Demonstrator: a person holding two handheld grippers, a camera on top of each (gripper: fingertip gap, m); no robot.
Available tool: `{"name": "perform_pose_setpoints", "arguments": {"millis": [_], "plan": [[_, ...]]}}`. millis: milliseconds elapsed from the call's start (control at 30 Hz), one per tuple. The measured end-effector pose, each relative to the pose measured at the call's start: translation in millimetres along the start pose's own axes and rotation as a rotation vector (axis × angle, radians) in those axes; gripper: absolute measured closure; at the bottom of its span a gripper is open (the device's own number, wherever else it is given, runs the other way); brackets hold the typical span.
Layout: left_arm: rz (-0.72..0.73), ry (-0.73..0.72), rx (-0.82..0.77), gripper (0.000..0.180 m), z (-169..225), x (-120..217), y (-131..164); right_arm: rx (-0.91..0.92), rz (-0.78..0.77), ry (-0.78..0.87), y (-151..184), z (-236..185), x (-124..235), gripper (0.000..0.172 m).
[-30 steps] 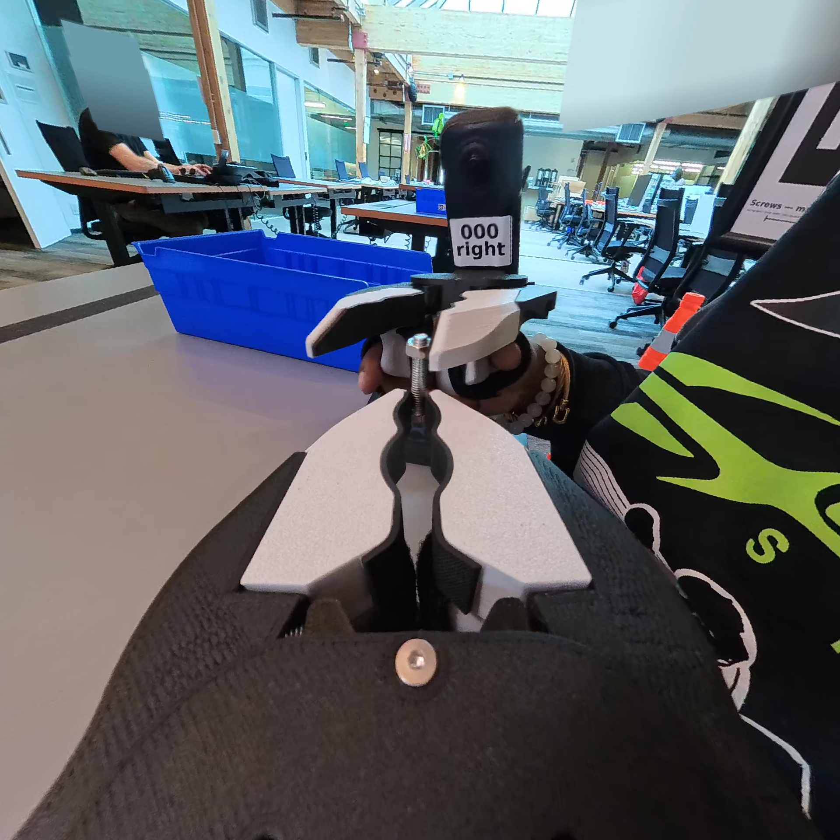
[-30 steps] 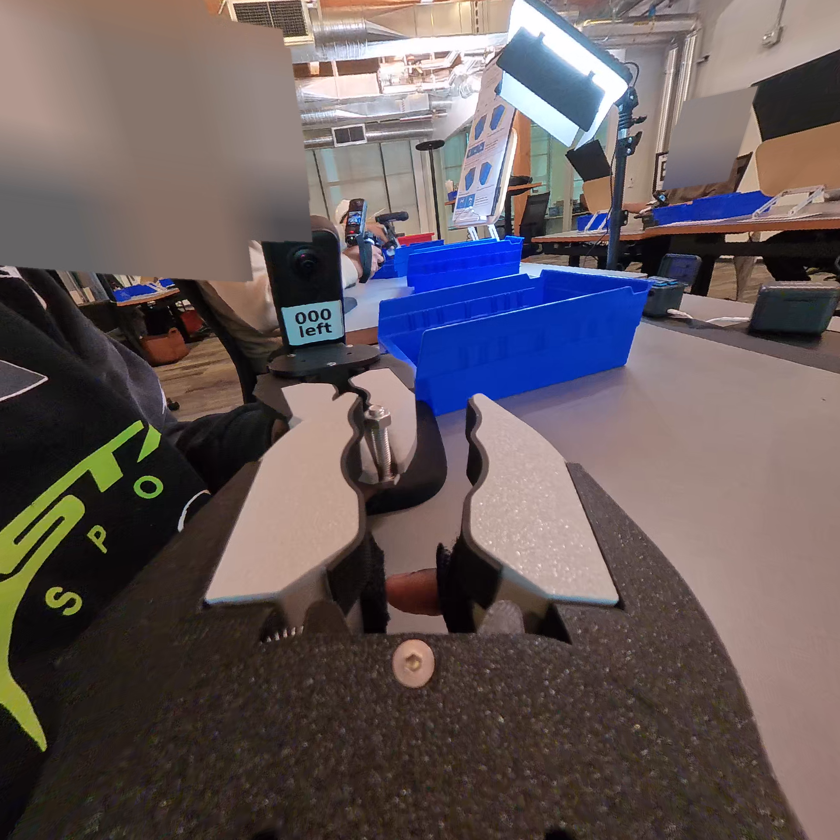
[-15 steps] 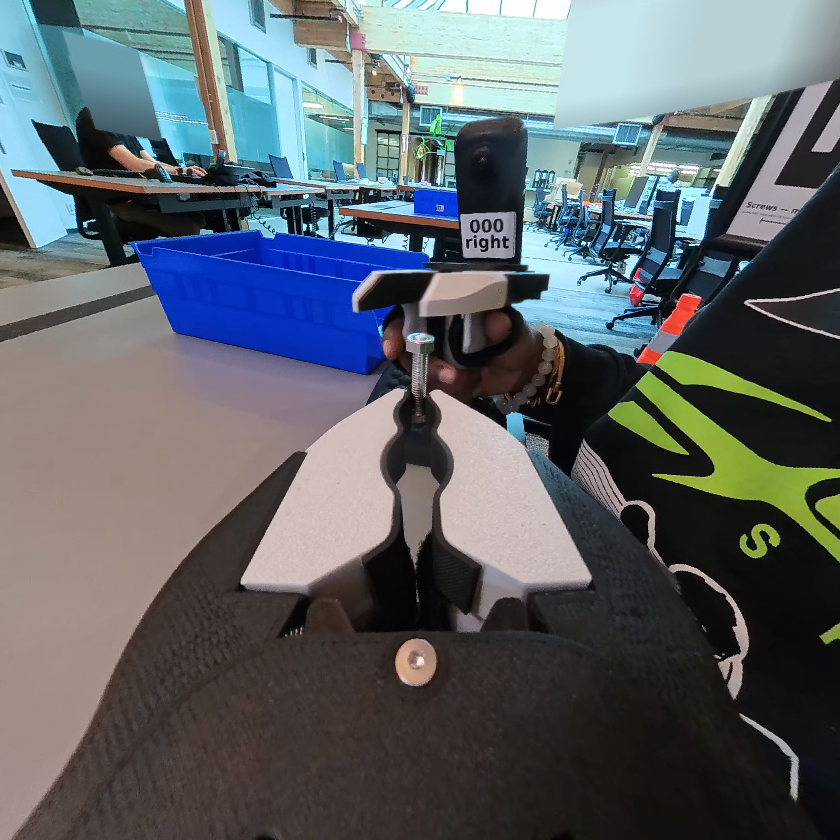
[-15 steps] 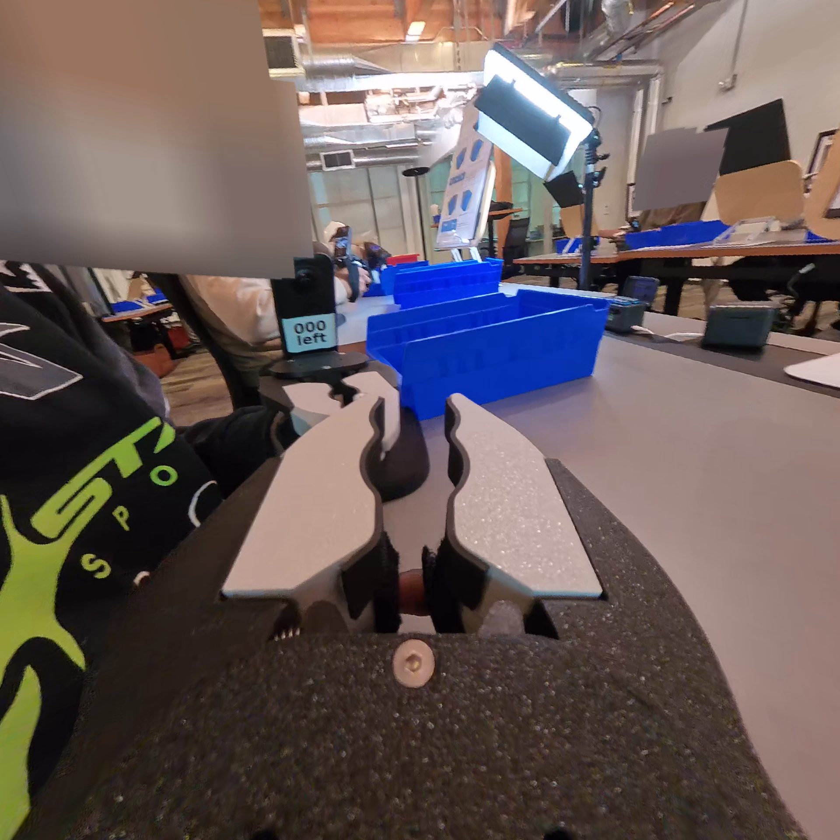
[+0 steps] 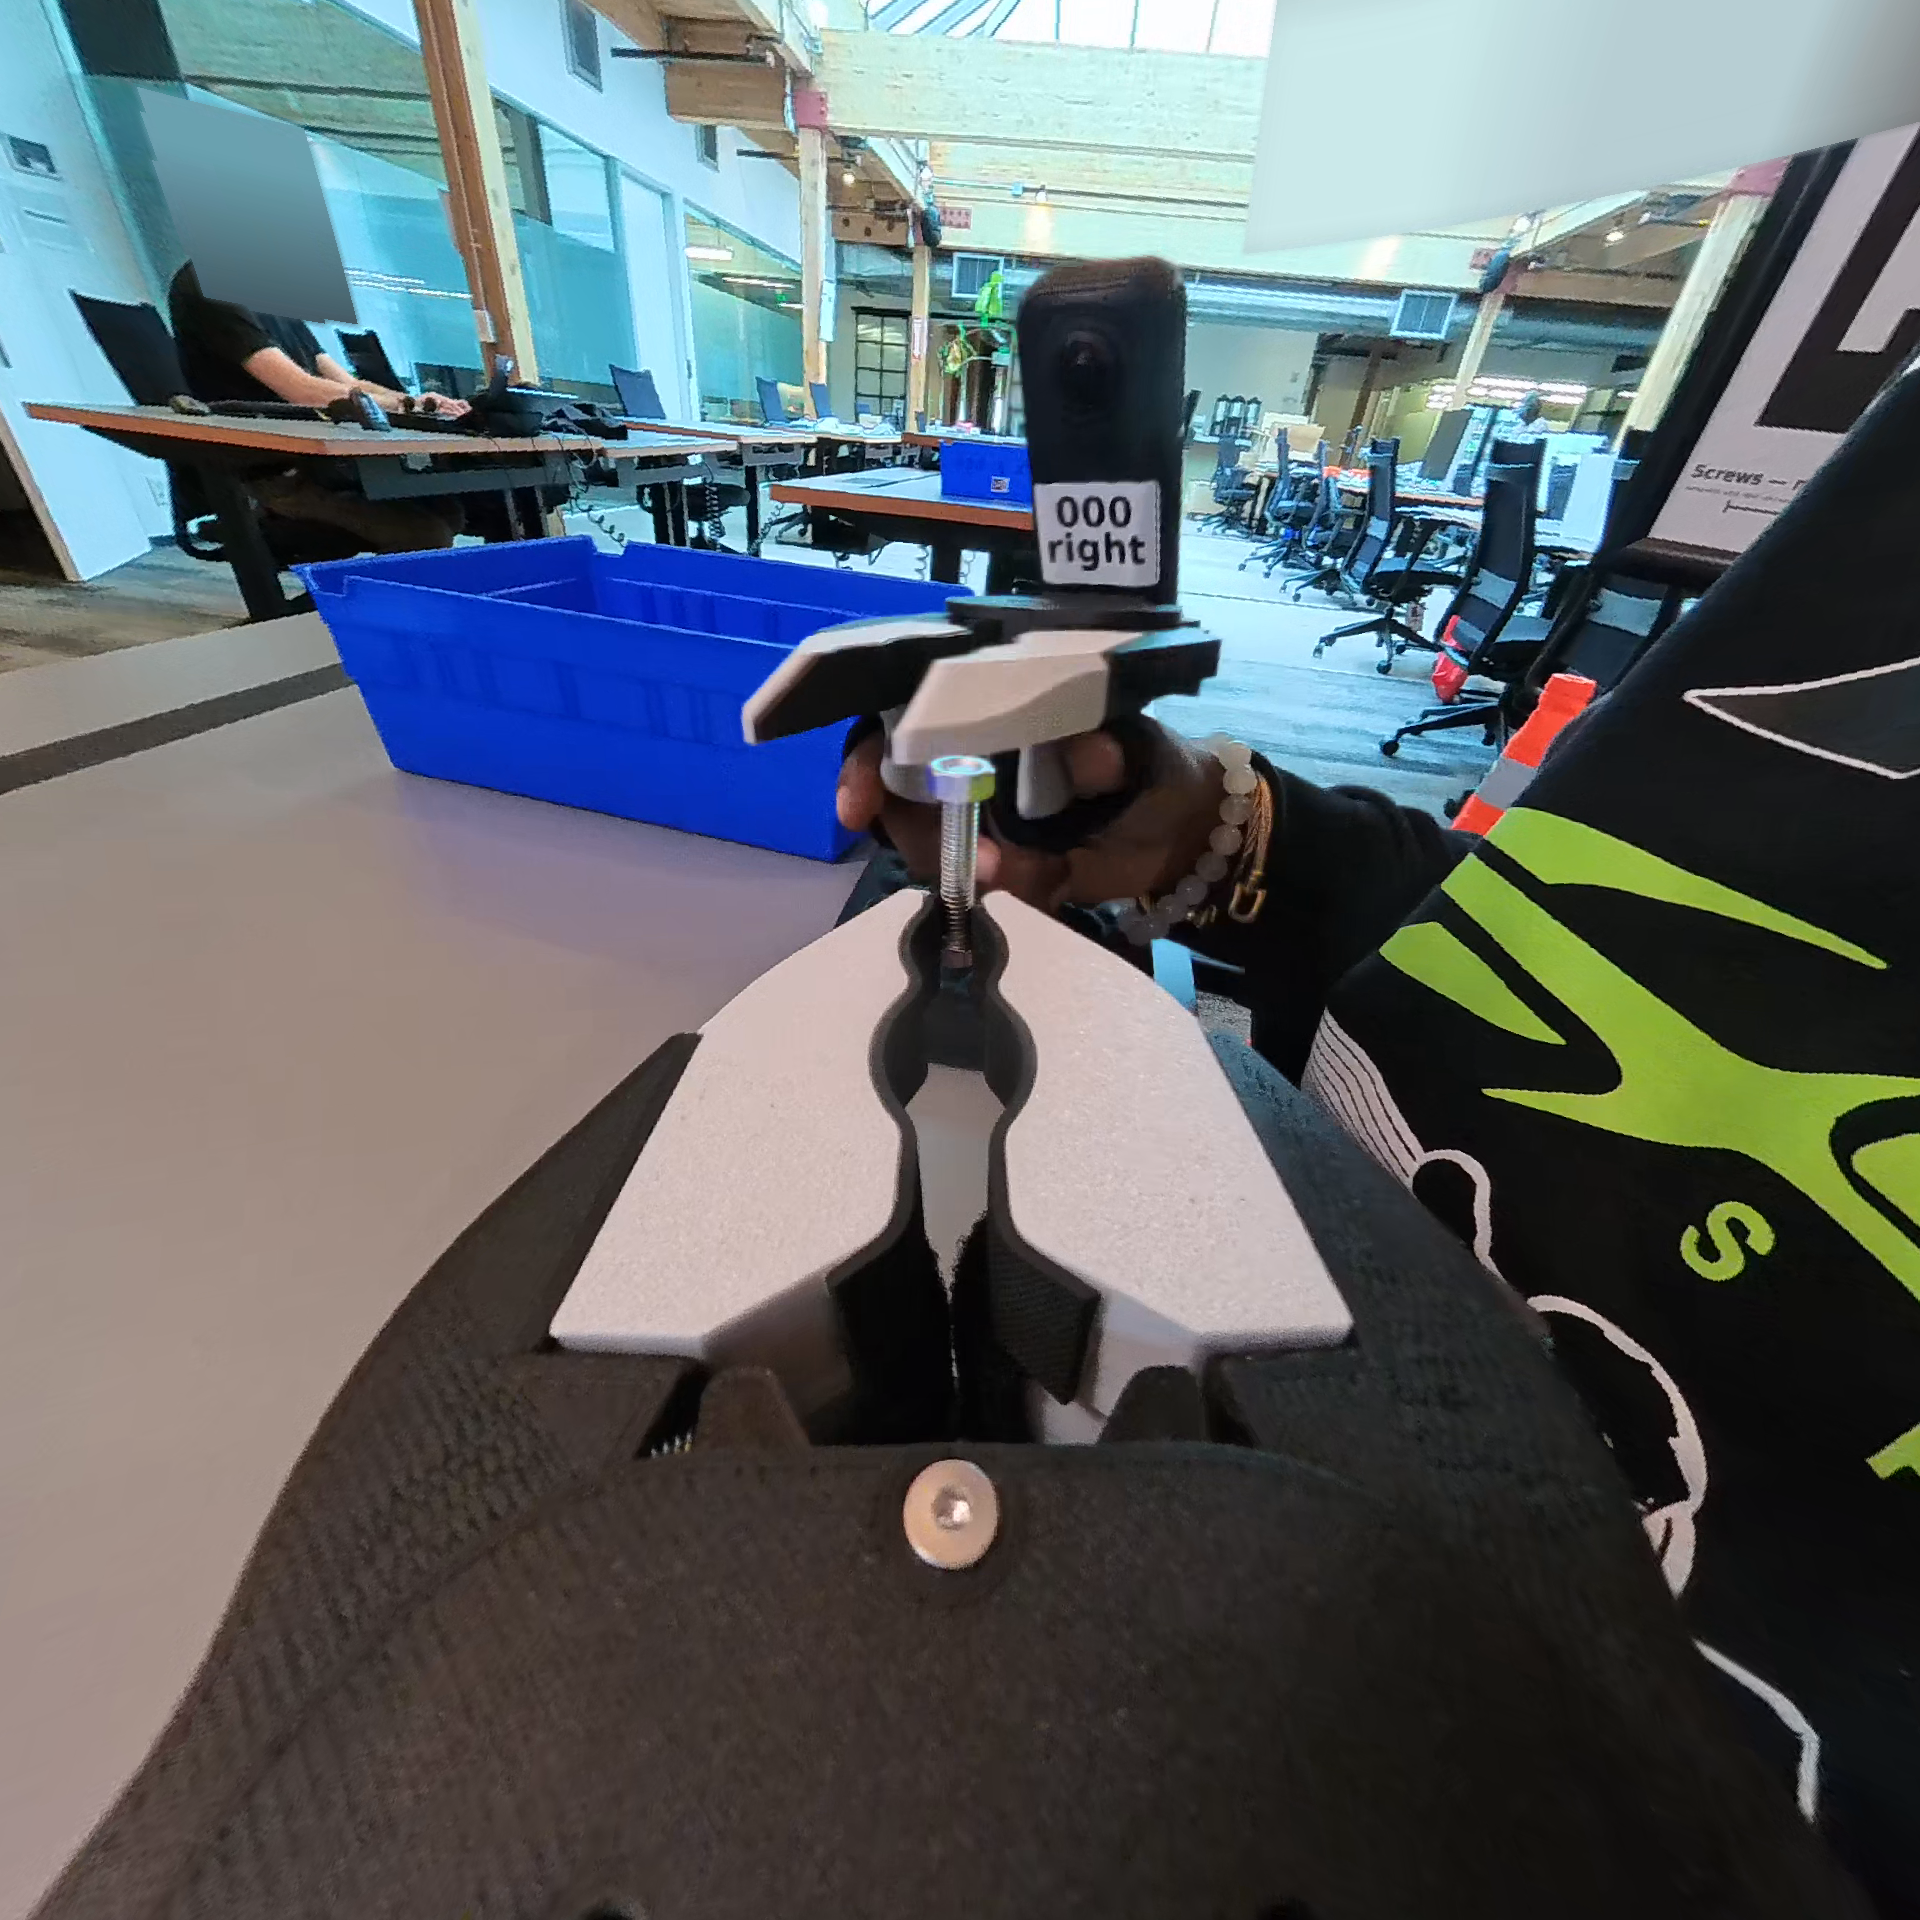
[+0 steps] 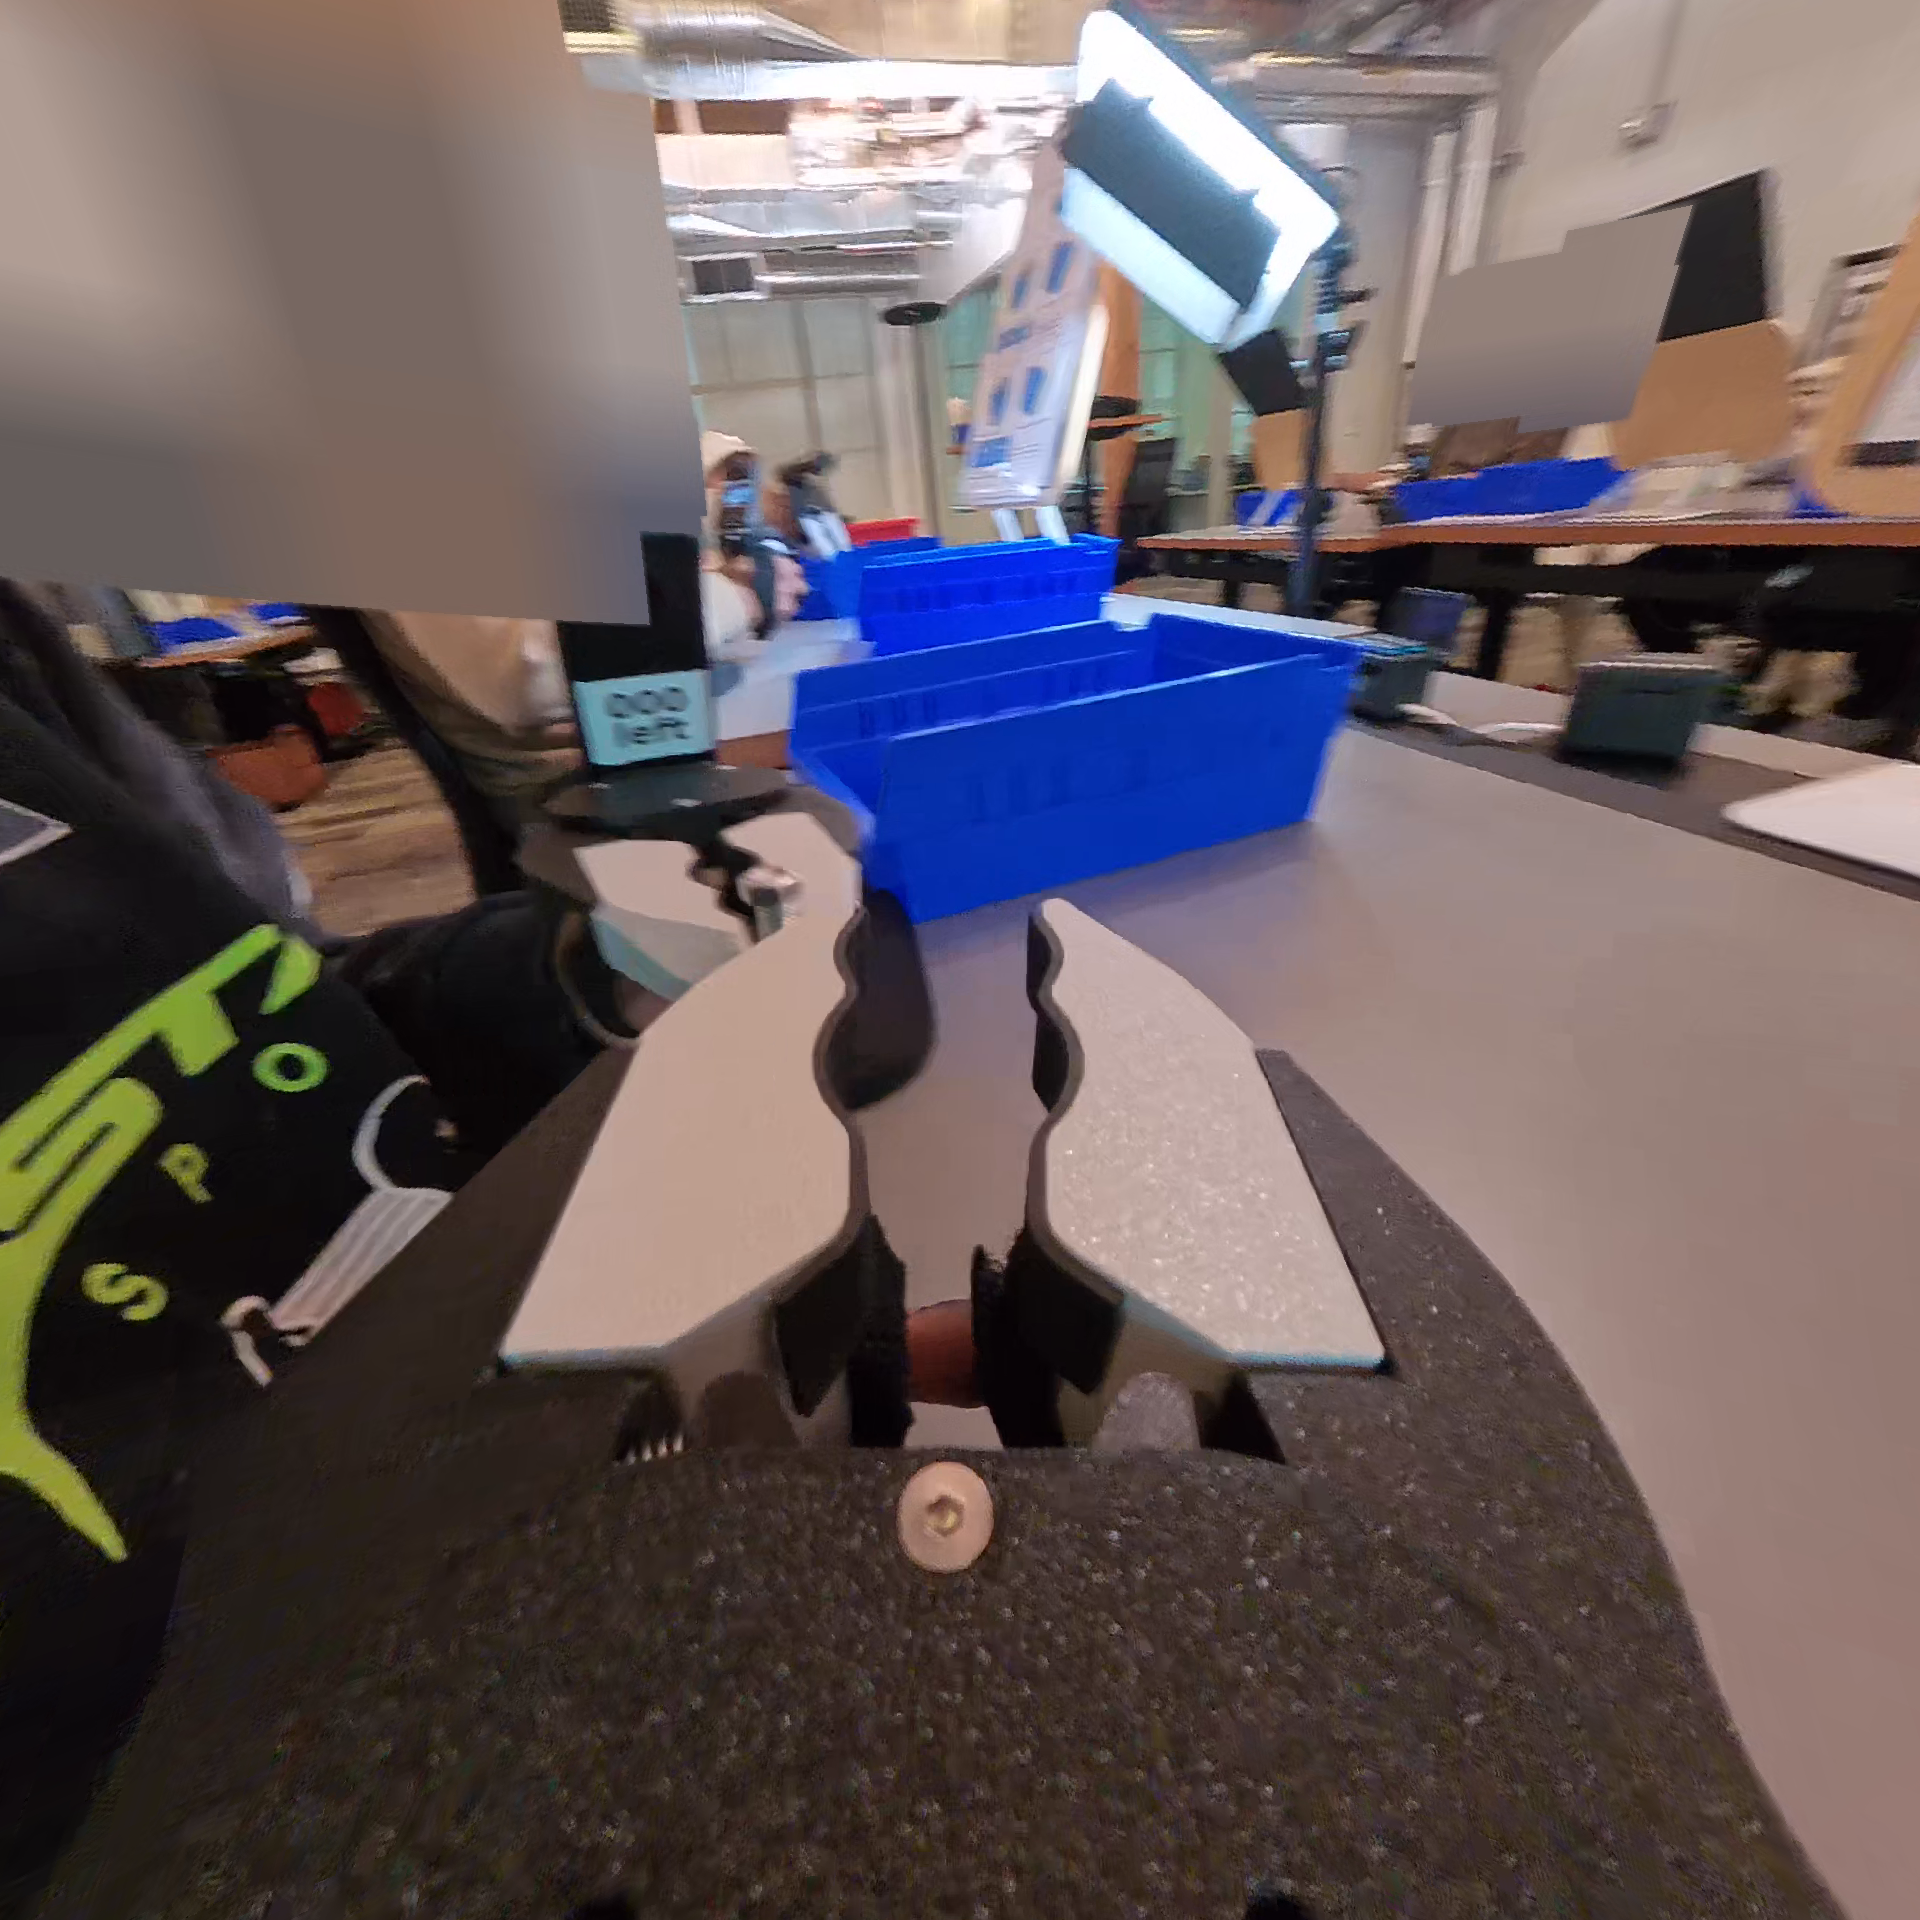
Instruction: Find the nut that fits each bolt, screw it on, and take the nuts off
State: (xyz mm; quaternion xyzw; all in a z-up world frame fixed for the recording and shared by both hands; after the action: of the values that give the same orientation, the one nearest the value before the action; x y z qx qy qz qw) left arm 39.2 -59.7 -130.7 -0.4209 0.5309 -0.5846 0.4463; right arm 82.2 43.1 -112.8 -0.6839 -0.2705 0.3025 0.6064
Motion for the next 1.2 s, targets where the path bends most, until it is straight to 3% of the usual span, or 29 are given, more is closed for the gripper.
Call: {"name": "perform_pose_setpoints", "arguments": {"millis": [133, 467, 633, 800, 1033, 1200], "plan": [[-0.004, -0.005, 0.004, 0.175, -0.8, -0.5, 0.3, -0.003, 0.027, -0.008, -3.9, -2.1, 10.8, 0.144], [-0.016, -0.011, -0.016, 0.175, 0.4, -1.7, 1.5, -0.021, 0.012, -0.106, -1.5, -14.9, -27.1, 0.13], [-0.017, -0.014, -0.019, 0.175, 0.2, -2.0, 1.8, -0.021, 0.005, -0.075, -1.3, -9.1, -15.7, 0.125], [-0.008, -0.009, -0.005, 0.175, -0.9, -1.3, 1.0, 0.008, -0.011, 0.04, -2.4, 3.0, 13.1, 0.139], [-0.021, -0.021, -0.018, 0.175, -0.9, -2.7, 2.3, -0.012, -0.123, -0.156, -10.1, -22.4, -12.1, 0.145], [-0.032, -0.024, -0.04, 0.175, 0.4, -3.8, 3.7, -0.02, -0.226, -0.178, -7.2, -24.4, -21.4, 0.152]]}}
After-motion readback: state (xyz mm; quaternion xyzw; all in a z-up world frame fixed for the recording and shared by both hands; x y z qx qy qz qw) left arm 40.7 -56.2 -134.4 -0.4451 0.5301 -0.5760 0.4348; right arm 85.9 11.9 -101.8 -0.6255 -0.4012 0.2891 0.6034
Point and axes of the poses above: each gripper's, where its closed fingertips meet, x back along the fingers, y out of its underside, z = x × y across the jaws, the point moved 5 cm from there along x, back along the fingers, and after that the axes turned 13 degrees about -y, right-handed, at the moved point
